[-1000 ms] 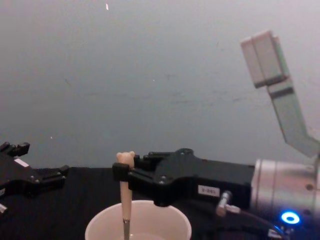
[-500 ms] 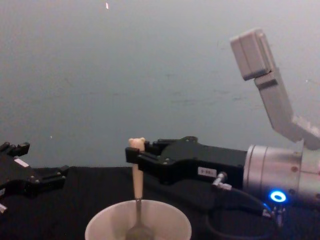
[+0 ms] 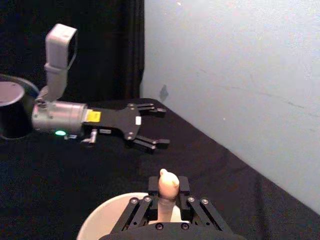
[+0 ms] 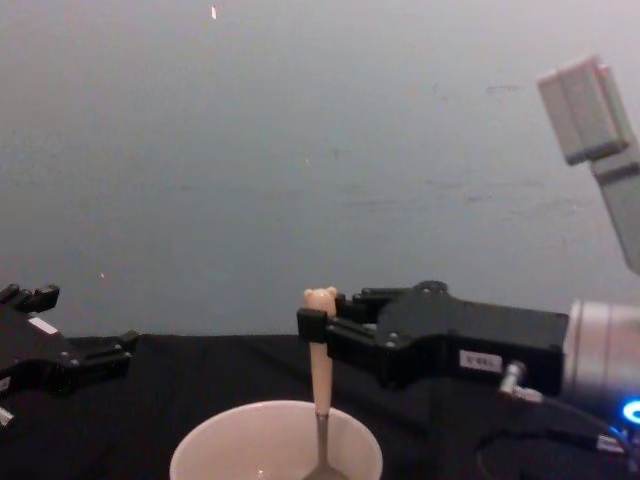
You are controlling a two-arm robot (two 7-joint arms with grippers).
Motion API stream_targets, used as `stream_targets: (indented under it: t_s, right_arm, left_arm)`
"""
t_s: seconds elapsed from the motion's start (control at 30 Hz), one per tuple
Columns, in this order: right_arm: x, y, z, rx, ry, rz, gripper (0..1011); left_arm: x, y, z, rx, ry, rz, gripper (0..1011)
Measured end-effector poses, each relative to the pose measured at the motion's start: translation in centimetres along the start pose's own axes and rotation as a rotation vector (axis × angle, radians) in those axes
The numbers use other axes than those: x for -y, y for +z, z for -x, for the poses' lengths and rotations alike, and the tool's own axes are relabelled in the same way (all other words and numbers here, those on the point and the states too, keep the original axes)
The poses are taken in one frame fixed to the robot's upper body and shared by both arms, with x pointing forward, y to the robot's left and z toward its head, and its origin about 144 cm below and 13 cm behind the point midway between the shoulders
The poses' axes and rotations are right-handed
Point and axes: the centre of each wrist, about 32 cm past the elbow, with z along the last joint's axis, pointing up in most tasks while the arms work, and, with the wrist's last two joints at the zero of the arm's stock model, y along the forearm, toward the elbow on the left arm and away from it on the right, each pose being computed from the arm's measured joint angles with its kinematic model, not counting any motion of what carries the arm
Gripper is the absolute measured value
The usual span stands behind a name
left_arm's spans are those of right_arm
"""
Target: Pick up the stirring spoon with one hand, stir inside the cup, then place it back in its original position.
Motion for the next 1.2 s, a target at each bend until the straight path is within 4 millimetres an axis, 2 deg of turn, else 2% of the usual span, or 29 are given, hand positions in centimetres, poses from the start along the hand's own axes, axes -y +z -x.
stream_targets:
  t_s: [0.3, 0.67, 1.0, 1.2]
  right_arm:
    - [0.6, 0.1, 1.3, -0.006, 0.063, -0.004, 228]
    - [-1.4, -0.2, 2.3, -0.021, 0.108, 0.001, 228]
    - [-3.6, 0.0, 1.7, -0.011, 0.077, 0.006, 228]
    - [-4.0, 0.1, 0.7, -0.010, 0.034, 0.008, 228]
  left_arm:
    - [0.0, 0.0, 0.0, 0.000, 0.000, 0.000, 1001]
    - [0.0, 0.0, 0.0, 0.000, 0.000, 0.000, 1001]
    - [0.0, 0.0, 0.0, 0.000, 0.000, 0.000, 1001]
    - [0.0, 0.0, 0.0, 0.000, 0.000, 0.000, 1001]
